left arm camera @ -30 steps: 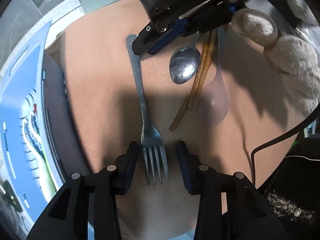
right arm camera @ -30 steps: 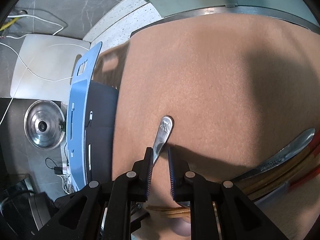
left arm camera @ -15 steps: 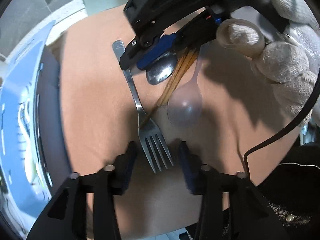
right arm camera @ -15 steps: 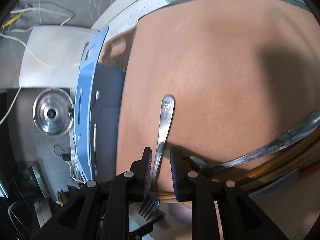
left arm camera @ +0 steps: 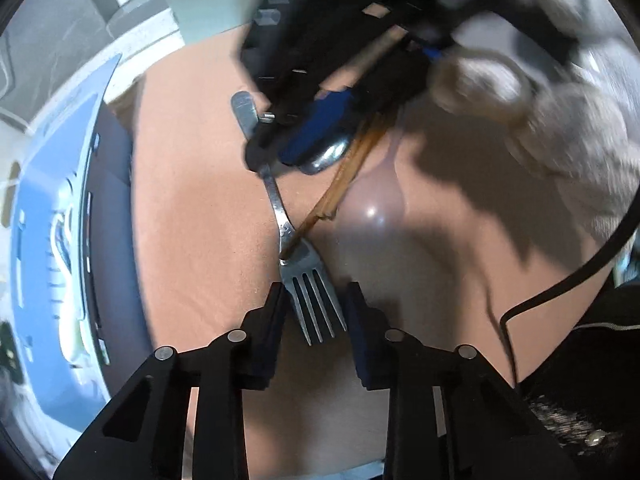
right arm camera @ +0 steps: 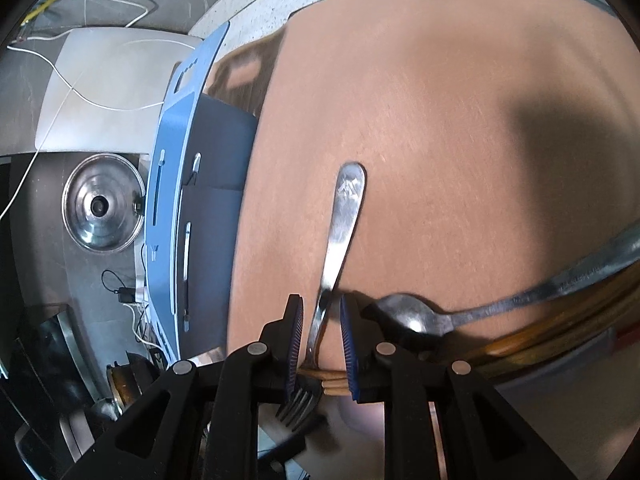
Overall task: Organize utensils
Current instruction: 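Close the left tool on the fork tines while the right tool holds the handle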
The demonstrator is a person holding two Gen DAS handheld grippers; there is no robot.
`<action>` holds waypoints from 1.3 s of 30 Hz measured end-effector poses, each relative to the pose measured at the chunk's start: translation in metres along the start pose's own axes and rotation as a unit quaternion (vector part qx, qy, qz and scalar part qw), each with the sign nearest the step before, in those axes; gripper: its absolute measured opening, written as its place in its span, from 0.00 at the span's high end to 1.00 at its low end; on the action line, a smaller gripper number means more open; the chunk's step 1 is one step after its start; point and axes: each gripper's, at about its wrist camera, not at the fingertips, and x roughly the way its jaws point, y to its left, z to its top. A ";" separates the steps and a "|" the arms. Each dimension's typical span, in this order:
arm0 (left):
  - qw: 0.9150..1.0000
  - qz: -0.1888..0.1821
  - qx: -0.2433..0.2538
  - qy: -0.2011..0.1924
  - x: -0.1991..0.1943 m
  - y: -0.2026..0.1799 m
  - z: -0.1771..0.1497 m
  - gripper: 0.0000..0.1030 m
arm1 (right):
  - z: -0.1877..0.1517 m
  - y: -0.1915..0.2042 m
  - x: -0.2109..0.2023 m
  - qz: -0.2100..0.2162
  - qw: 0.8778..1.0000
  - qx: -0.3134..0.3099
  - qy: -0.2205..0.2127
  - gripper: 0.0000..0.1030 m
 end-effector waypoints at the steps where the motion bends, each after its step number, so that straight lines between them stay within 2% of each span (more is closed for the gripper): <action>1: 1.000 -0.010 -0.009 0.000 0.001 0.003 0.002 0.74 | -0.002 -0.002 0.000 0.002 1.000 0.001 0.004 0.83; 5: 0.999 -0.028 -0.029 -0.003 0.001 0.013 0.004 0.76 | -0.010 -0.006 -0.003 -0.001 1.000 -0.009 0.016 0.83; 8: 0.996 -0.062 -0.068 -0.014 0.001 0.023 0.003 0.76 | -0.013 -0.006 -0.006 -0.009 1.000 -0.016 0.018 0.83; 10: 0.990 -0.090 -0.101 -0.026 -0.002 0.035 -0.001 0.76 | -0.012 -0.005 -0.006 -0.011 1.000 -0.015 0.017 0.83; 13: 0.977 -0.135 -0.160 -0.048 0.001 0.050 -0.005 0.79 | -0.011 -0.002 -0.003 0.000 1.000 -0.014 0.012 0.75; 15: 0.969 -0.153 -0.184 -0.057 0.001 0.055 -0.012 0.79 | -0.011 0.004 0.000 -0.008 1.000 -0.026 0.012 0.73; 17: 0.967 -0.156 -0.190 -0.063 0.001 0.054 -0.020 0.79 | -0.010 0.011 0.003 -0.022 0.999 -0.038 0.012 0.72; 20: 0.969 -0.148 -0.185 -0.069 -0.008 0.043 -0.030 0.79 | -0.009 0.019 0.005 -0.037 0.998 -0.049 0.013 0.72; 21: 0.970 -0.145 -0.180 -0.070 -0.018 0.028 -0.027 0.79 | -0.009 0.021 0.007 -0.038 0.998 -0.051 0.016 0.72; 25: 0.978 -0.106 -0.163 -0.077 -0.035 0.019 -0.040 0.78 | -0.008 0.026 0.013 -0.035 0.998 -0.046 0.022 0.72; 26: 0.981 -0.092 -0.154 -0.075 -0.037 0.015 -0.040 0.71 | -0.009 0.027 0.016 -0.031 0.998 -0.038 0.026 0.72; 27: 0.984 -0.074 -0.143 -0.073 -0.038 0.011 -0.038 0.60 | -0.009 0.027 0.016 -0.033 0.999 -0.036 0.025 0.72; 29: 0.990 -0.052 -0.113 -0.067 -0.043 0.002 -0.041 0.55 | -0.008 0.030 0.018 -0.037 0.998 -0.035 0.023 0.72; 35: 0.998 -0.007 -0.032 -0.053 -0.040 -0.031 -0.036 0.55 | -0.004 0.025 0.021 -0.010 1.000 0.013 0.026 0.73; 39: 0.999 0.030 -0.012 -0.042 -0.028 -0.038 -0.026 0.55 | -0.004 0.022 0.026 0.008 0.999 0.031 0.034 0.74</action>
